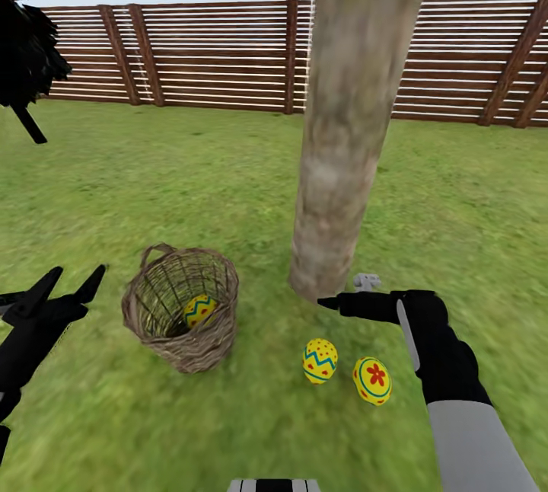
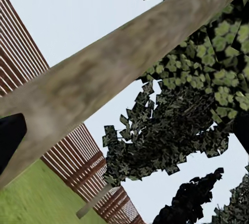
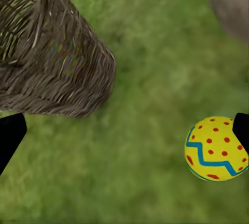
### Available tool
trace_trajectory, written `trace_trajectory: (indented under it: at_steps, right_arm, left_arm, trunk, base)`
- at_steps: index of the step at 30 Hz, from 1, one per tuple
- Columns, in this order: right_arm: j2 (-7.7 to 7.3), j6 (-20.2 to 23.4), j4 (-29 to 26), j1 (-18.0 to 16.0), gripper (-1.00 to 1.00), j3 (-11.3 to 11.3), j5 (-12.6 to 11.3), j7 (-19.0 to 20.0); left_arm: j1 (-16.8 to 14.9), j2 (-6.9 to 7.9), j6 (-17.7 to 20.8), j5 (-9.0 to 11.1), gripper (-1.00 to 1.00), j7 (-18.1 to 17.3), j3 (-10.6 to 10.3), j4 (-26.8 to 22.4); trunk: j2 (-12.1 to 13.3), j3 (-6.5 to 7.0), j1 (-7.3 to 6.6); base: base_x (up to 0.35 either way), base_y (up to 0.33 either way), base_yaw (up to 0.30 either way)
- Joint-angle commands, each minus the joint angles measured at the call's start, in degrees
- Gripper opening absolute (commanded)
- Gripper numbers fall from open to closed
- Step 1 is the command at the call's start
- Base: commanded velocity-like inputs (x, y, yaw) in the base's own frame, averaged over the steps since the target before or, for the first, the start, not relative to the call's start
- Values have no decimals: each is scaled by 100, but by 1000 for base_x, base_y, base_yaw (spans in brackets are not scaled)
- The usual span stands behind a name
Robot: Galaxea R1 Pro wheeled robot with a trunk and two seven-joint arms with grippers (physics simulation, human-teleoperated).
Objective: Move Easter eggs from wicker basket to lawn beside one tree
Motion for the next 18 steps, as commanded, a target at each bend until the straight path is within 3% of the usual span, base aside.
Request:
trace_trajectory:
  at_steps: [1, 4, 7, 9, 11, 18]
  right_arm:
    - [2, 19, -9, -2, 100, -1, 64, 52]
    - [30, 26, -33, -2, 100, 15, 69, 28]
    - [193, 27, -39, -3, 100, 81, 109, 7]
    - [267, 19, -36, -3, 100, 604, 122, -42]
    - [277, 19, -34, -2, 100, 845, 128, -153]
    - [281, 12, -31, -3, 100, 1010, 124, -405]
  left_arm:
    - [-4, -12, 34, 30, 100, -2, 16, 4]
    - [-4, -49, 14, 33, 100, -7, 24, 5]
    - [-4, -71, -4, 34, 100, -11, 9, 6]
    - [-4, -235, -34, 24, 100, -12, -6, 6]
    - [-4, -276, -38, 8, 100, -12, -11, 3]
    - [-4, -288, -40, -1, 100, -12, -11, 6]
  trunk:
    - [-2, -5, -1]
    - [-2, -5, -1]
    - [-2, -5, -1]
    - [-2, -5, -1]
    - [-2, -5, -1]
    - [-2, -5, -1]
  base:
    - [0, 0, 298]
    - [0, 0, 298]
    - [0, 0, 298]
    - [0, 0, 298]
    - [0, 0, 298]
    - [62, 52, 298]
